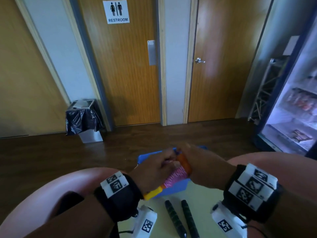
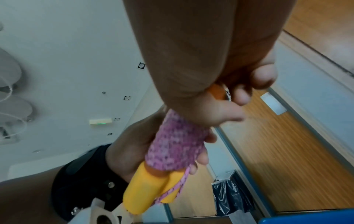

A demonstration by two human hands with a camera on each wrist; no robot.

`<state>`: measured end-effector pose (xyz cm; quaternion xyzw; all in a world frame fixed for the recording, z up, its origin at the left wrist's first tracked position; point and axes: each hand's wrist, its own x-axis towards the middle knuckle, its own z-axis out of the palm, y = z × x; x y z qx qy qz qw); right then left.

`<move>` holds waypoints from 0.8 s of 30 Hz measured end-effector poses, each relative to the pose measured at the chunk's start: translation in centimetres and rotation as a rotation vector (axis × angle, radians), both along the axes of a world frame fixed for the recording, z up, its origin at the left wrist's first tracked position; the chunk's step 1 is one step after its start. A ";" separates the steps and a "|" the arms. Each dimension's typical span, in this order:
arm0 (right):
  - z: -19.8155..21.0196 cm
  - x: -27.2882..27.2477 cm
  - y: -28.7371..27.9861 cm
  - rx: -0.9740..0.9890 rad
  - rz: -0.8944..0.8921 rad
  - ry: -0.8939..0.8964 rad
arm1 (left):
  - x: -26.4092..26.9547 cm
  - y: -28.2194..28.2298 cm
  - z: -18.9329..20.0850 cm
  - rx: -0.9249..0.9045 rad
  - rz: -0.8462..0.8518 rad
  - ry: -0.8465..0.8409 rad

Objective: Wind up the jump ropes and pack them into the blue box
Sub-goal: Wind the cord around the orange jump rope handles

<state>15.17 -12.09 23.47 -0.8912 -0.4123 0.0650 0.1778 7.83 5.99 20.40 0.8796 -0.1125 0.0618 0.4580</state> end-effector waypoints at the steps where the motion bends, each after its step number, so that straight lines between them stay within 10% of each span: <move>1: -0.2 0.1 -0.1 0.087 -0.102 0.060 | 0.5 0.0 -0.2 -0.022 0.058 -0.019; 10: -3.8 1.4 -0.2 0.671 -0.305 1.061 | 4.6 -4.7 -1.8 -0.177 0.508 -0.046; 18: -4.8 6.9 -5.7 0.588 -0.356 0.964 | 7.8 -9.6 -2.3 -0.044 0.549 0.105; 24: -4.7 10.2 -10.1 0.500 -0.232 0.858 | 8.7 -13.6 -2.0 -0.451 0.471 0.196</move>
